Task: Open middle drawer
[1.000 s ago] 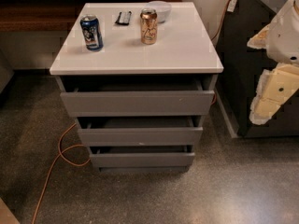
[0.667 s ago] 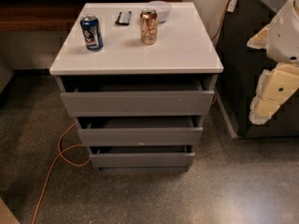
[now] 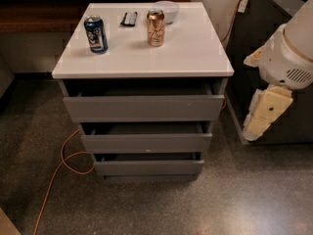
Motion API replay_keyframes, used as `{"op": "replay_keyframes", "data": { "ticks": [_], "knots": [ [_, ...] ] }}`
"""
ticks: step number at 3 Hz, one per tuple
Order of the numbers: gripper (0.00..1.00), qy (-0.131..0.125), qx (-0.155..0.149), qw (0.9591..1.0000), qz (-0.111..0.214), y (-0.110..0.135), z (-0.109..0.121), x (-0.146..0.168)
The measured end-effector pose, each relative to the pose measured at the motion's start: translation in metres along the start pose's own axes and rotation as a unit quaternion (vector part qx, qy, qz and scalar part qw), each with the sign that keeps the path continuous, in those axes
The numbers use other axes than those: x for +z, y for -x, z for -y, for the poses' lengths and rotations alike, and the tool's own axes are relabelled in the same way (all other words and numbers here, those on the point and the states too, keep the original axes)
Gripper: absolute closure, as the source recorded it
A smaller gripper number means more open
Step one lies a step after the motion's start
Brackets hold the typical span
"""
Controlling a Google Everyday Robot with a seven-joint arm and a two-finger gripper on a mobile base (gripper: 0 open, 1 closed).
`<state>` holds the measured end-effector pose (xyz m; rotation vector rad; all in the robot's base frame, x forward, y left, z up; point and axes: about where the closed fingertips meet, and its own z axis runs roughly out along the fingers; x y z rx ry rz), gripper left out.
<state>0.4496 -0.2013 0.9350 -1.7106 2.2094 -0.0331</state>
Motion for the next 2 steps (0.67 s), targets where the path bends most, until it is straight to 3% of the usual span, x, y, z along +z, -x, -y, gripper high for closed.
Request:
{"op": "replay_keyframes", "data": {
  "ticks": [2],
  "knots": [
    [0.0, 0.021, 0.0, 0.9987, 0.047, 0.012, -0.008, 0.065]
  ]
}}
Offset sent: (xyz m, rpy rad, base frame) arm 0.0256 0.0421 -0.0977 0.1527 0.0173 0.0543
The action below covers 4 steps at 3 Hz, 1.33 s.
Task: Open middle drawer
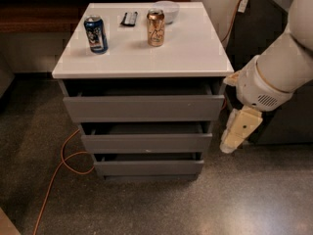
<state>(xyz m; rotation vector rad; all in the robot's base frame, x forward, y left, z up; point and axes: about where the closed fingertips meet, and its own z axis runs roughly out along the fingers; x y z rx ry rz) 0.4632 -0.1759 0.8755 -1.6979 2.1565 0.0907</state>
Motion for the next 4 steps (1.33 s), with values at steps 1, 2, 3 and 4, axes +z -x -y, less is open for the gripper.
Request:
{"op": "replay_keyframes", "data": {
  "ticks": [1, 2, 3, 4],
  "knots": [
    [0.0, 0.012, -0.006, 0.9998, 0.016, 0.007, 0.002, 0.033],
    [0.0, 0.03, -0.023, 0.9992, 0.008, 0.02, 0.003, 0.085],
    [0.0, 0.03, -0.023, 0.9992, 0.008, 0.02, 0.003, 0.085],
    [0.0, 0.045, -0.029, 0.9977, 0.04, 0.031, -0.004, 0.123]
  ]
}}
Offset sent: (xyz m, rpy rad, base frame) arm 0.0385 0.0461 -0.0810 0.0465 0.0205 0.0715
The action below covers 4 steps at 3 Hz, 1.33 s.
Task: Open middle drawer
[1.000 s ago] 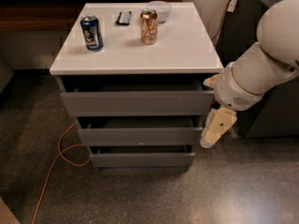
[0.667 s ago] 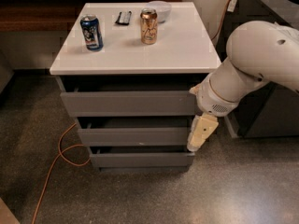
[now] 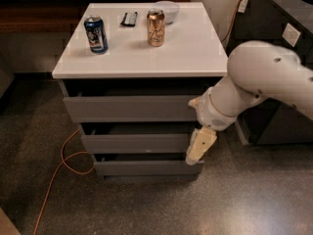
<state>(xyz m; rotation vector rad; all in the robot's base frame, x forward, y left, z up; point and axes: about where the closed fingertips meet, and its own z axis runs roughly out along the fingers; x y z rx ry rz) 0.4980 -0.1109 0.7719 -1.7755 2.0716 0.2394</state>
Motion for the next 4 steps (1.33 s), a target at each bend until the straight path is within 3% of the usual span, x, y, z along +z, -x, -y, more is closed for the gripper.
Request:
{"op": "replay_keyframes", "data": {
  "ticks": [2, 4],
  "knots": [
    [0.0, 0.001, -0.018, 0.9997, 0.018, 0.004, 0.006, 0.076],
    [0.0, -0.004, -0.022, 0.9997, 0.013, -0.008, 0.016, 0.145]
  ]
}}
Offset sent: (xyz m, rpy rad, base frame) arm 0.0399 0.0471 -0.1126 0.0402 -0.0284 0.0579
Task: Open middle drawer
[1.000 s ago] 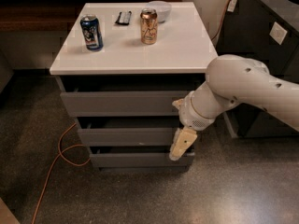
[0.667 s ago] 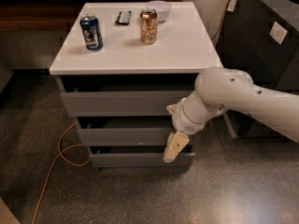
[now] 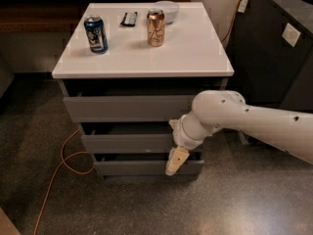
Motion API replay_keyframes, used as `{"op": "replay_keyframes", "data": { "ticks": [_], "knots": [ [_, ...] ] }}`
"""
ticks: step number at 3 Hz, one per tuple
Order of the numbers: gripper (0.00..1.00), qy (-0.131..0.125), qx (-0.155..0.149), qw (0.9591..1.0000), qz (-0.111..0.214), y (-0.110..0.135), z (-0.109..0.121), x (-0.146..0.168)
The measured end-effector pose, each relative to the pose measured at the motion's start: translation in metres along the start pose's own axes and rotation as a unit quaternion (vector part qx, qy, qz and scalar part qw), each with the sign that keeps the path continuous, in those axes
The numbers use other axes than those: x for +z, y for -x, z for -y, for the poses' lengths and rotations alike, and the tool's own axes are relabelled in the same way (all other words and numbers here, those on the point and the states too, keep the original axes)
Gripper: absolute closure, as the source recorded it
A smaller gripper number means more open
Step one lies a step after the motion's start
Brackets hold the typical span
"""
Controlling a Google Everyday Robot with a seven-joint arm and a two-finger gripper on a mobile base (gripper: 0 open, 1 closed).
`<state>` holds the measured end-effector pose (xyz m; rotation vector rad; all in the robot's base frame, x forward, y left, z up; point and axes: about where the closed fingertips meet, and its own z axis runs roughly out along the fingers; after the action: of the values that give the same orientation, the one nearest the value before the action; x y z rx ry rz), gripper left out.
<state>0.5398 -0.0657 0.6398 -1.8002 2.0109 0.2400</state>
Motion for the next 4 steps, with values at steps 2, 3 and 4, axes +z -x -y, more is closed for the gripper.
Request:
{"op": "replay_keyframes", "data": {
  "ticks": [2, 3, 4],
  "knots": [
    [0.0, 0.012, 0.002, 0.9999, 0.005, -0.005, 0.0, 0.054],
    [0.0, 0.02, -0.015, 0.9997, 0.005, 0.004, -0.004, 0.1],
    [0.0, 0.02, -0.015, 0.9997, 0.005, 0.004, -0.004, 0.1]
  ]
}}
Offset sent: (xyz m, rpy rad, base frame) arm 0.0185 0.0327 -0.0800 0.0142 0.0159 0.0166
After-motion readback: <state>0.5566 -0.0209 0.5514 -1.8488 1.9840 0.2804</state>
